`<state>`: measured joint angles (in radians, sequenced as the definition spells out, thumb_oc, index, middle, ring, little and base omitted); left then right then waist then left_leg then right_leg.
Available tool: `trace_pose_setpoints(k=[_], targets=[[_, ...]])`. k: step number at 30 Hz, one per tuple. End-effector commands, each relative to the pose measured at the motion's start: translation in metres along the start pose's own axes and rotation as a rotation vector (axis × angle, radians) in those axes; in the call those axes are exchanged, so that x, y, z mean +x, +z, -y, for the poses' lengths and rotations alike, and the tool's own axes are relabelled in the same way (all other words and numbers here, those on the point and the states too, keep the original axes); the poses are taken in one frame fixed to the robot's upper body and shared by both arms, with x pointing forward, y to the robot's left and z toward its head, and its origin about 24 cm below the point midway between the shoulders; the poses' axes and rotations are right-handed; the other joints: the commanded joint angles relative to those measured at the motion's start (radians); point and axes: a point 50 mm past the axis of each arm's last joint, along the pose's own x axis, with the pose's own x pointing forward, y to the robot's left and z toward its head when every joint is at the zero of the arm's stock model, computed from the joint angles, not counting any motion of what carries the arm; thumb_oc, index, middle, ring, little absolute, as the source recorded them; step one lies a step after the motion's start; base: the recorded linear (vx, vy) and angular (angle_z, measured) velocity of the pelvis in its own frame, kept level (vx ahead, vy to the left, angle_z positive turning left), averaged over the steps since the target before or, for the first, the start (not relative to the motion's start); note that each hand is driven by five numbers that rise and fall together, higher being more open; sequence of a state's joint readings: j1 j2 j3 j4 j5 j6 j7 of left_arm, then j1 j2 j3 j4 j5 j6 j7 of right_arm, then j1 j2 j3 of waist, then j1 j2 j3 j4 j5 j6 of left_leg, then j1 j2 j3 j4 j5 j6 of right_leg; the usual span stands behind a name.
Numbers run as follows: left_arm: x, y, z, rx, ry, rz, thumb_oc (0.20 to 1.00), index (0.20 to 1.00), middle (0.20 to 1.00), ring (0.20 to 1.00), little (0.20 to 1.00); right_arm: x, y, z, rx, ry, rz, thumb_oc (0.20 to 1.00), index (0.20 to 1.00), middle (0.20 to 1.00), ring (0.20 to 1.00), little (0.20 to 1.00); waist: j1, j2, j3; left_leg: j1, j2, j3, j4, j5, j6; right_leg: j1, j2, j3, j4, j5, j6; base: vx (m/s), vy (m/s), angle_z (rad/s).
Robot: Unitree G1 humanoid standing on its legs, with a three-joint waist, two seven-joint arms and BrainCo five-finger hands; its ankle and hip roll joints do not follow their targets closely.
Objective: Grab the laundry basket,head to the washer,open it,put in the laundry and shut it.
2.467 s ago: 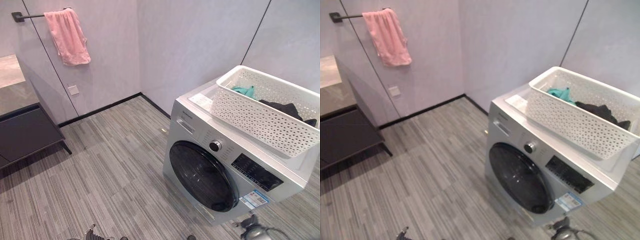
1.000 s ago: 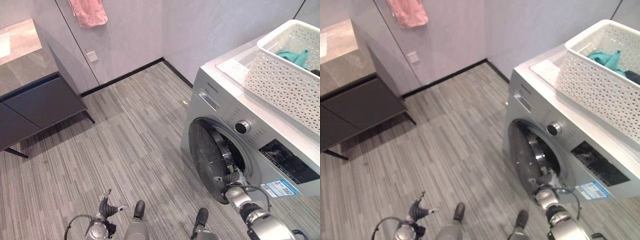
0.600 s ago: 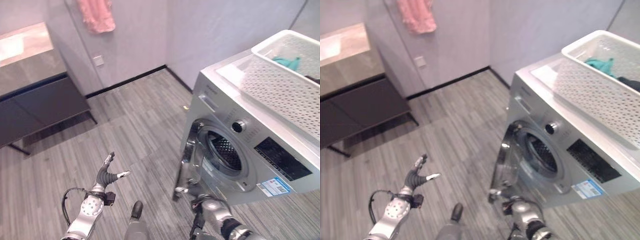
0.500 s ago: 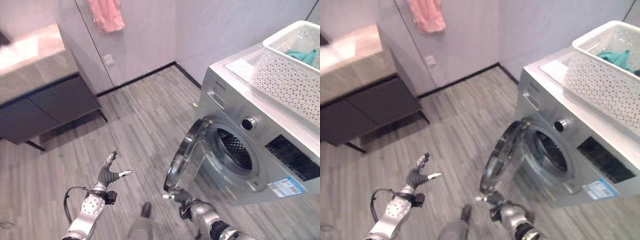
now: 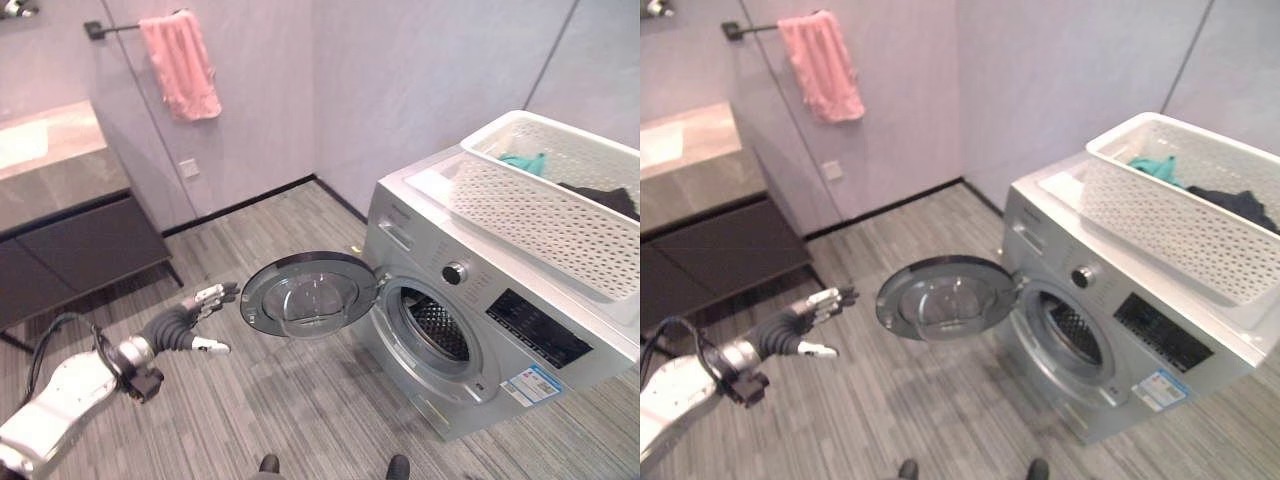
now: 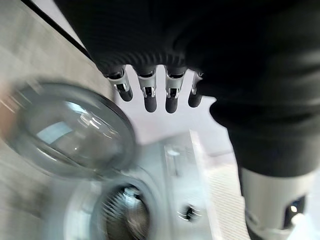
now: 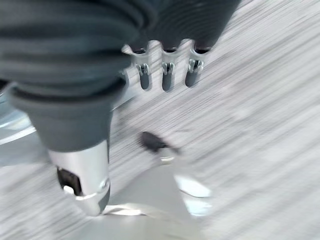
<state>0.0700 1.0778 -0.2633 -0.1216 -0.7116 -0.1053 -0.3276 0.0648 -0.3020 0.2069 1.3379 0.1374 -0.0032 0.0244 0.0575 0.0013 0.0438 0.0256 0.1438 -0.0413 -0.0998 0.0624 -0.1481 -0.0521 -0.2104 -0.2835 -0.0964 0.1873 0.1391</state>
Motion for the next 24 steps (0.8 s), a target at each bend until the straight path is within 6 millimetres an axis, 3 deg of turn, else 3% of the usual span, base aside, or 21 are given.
trace_pose_setpoints(k=[1, 4, 8, 11, 12, 13, 14, 16, 17, 19, 20, 21, 22, 23, 24], targets=[[0.02, 0.005, 0.014, 0.04, -0.205, -0.022, 1.0, 1.0, 1.0, 1.0, 1.0, 0.003, 0.032, -0.013, -0.029, 0.013, 0.066, 1.0, 1.0, 1.0, 1.0, 1.0, -0.018, 0.011, 0.055, 0.062, -0.052, 0.054, 0.013, -0.17, 0.094, 0.099, -0.059, 0.005, 0.009, -0.143, 0.038, 0.06, 0.017, -0.08], [0.03, 0.004, 0.016, 0.096, -0.264, -0.069, 1.0, 1.0, 1.0, 1.0, 1.0, 0.003, 0.03, -0.005, -0.03, -0.017, 0.055, 1.0, 1.0, 1.0, 1.0, 1.0, -0.033, 0.004, 0.051, 0.065, -0.06, 0.064, 0.013, -0.175, 0.103, 0.09, -0.063, 0.018, 0.009, -0.133, 0.045, 0.05, 0.061, -0.25], [0.053, 0.003, 0.018, 0.179, -0.346, -0.126, 1.0, 1.0, 1.0, 1.0, 1.0, 0.001, 0.023, 0.017, -0.002, -0.076, 0.017, 1.0, 1.0, 1.0, 1.0, 1.0, -0.07, -0.001, 0.045, 0.086, -0.101, 0.071, 0.018, -0.201, 0.138, 0.093, -0.106, 0.043, 0.016, -0.093, 0.067, 0.07, 0.16, -0.22], [0.067, 0.005, 0.017, 0.285, -0.349, -0.136, 1.0, 1.0, 1.0, 1.0, 1.0, 0.0, 0.024, 0.027, 0.08, -0.098, 0.03, 1.0, 1.0, 1.0, 1.0, 1.0, -0.105, 0.014, 0.074, 0.101, -0.122, 0.057, 0.035, -0.214, 0.172, 0.005, -0.122, 0.117, 0.22, -0.108, 0.048, 0.02, 0.221, 0.02], [0.069, -0.001, 0.007, 0.346, -0.252, -0.139, 1.0, 1.0, 1.0, 1.0, 1.0, 0.0, 0.039, 0.029, 0.114, -0.096, 0.088, 1.0, 1.0, 1.0, 1.0, 1.0, -0.127, 0.03, 0.111, 0.118, -0.11, 0.07, 0.041, -0.216, 0.188, -0.108, -0.071, 0.181, 0.398, -0.13, 0.034, -0.02, 0.189, 0.02], [0.068, -0.001, 0.007, 0.345, -0.25, -0.138, 1.0, 1.0, 1.0, 1.0, 1.0, 0.0, 0.04, 0.03, 0.113, -0.097, 0.088, 1.0, 1.0, 1.0, 1.0, 1.0, -0.125, 0.029, 0.107, 0.112, -0.112, 0.074, 0.041, -0.214, 0.188, -0.118, -0.072, 0.186, 0.401, -0.129, 0.034, 0.06, 0.159, 0.02], [0.067, -0.018, -0.006, 0.372, -0.122, -0.186, 1.0, 1.0, 1.0, 1.0, 1.0, -0.001, 0.049, 0.03, 0.136, -0.094, 0.118, 1.0, 1.0, 1.0, 1.0, 1.0, -0.132, 0.038, 0.115, 0.143, -0.113, 0.101, 0.029, -0.226, 0.191, -0.18, -0.04, 0.161, 0.428, -0.131, 0.039, 0.14, 0.021, -0.46], [0.069, -0.035, -0.013, 0.391, -0.004, -0.235, 1.0, 1.0, 1.0, 1.0, 1.0, -0.001, 0.056, 0.032, 0.15, -0.096, 0.14, 1.0, 1.0, 1.0, 1.0, 1.0, -0.141, 0.042, 0.121, 0.178, -0.114, 0.117, 0.019, -0.246, 0.188, -0.196, 0.01, 0.125, 0.333, -0.139, 0.033, 0.26, -0.051, -1.05], [0.069, -0.049, -0.022, 0.423, 0.092, -0.3, 1.0, 1.0, 1.0, 1.0, 1.0, -0.002, 0.062, 0.033, 0.163, -0.097, 0.151, 1.0, 1.0, 1.0, 1.0, 1.0, -0.142, 0.037, 0.125, 0.206, -0.114, 0.127, 0.018, -0.275, 0.186, -0.22, 0.026, 0.074, 0.24, -0.122, 0.045, 0.32, -0.127, -0.64], [0.085, -0.062, -0.018, 0.456, 0.129, -0.371, 1.0, 1.0, 1.0, 1.0, 1.0, -0.002, 0.067, 0.035, 0.167, -0.098, 0.155, 1.0, 1.0, 1.0, 1.0, 1.0, -0.151, 0.035, 0.13, 0.225, -0.106, 0.143, 0.035, -0.292, 0.177, -0.237, 0.035, 0.022, 0.185, -0.09, 0.038, 0.25, -0.13, 0.14], [0.085, -0.063, -0.018, 0.455, 0.128, -0.371, 1.0, 1.0, 1.0, 1.0, 1.0, -0.002, 0.067, 0.035, 0.167, -0.098, 0.154, 1.0, 1.0, 1.0, 1.0, 1.0, -0.151, 0.047, 0.129, 0.234, -0.096, 0.136, 0.033, -0.306, 0.178, -0.231, 0.045, 0.027, 0.192, -0.105, 0.049, 0.27, -0.213, 0.18], [0.099, -0.071, -0.013, 0.506, 0.146, -0.43, 1.0, 1.0, 1.0, 1.0, 1.0, -0.002, 0.063, 0.037, 0.195, -0.106, 0.142, 1.0, 1.0, 1.0, 1.0, 1.0, -0.165, 0.026, 0.116, 0.241, -0.092, 0.138, 0.067, -0.314, 0.162, -0.207, 0.05, 0.03, 0.178, -0.102, 0.017, 0.38, -0.344, 0.2], [0.114, -0.08, 0.0, 0.512, 0.17, -0.466, 1.0, 1.0, 1.0, 1.0, 1.0, -0.002, 0.053, 0.042, 0.238, -0.131, 0.115, 1.0, 1.0, 1.0, 1.0, 1.0, -0.178, 0.028, 0.107, 0.188, -0.044, 0.148, 0.219, -0.239, 0.114, -0.164, 0.087, 0.027, 0.188, -0.135, -0.03, 0.44, -0.474, 0.16], [0.118, -0.085, 0.005, 0.51, 0.16, -0.497, 1.0, 1.0, 1.0, 1.0, 1.0, -0.002, 0.051, 0.043, 0.245, -0.146, 0.104, 1.0, 1.0, 1.0, 1.0, 1.0, -0.177, 0.034, 0.109, 0.128, -0.001, 0.156, 0.357, -0.185, 0.084, -0.122, 0.109, 0.02, 0.183, -0.171, -0.044, 0.35, -0.548, 0.6], [0.119, -0.089, 0.004, 0.518, 0.183, -0.538, 1.0, 1.0, 1.0, 1.0, 1.0, -0.002, 0.05, 0.042, 0.251, -0.153, 0.1, 1.0, 1.0, 1.0, 1.0, 1.0, -0.162, 0.016, 0.125, -0.012, 0.041, 0.137, 0.655, -0.1, 0.071, -0.053, 0.149, 0.017, 0.145, -0.195, -0.104, 0.26, -0.456, 0.52]])
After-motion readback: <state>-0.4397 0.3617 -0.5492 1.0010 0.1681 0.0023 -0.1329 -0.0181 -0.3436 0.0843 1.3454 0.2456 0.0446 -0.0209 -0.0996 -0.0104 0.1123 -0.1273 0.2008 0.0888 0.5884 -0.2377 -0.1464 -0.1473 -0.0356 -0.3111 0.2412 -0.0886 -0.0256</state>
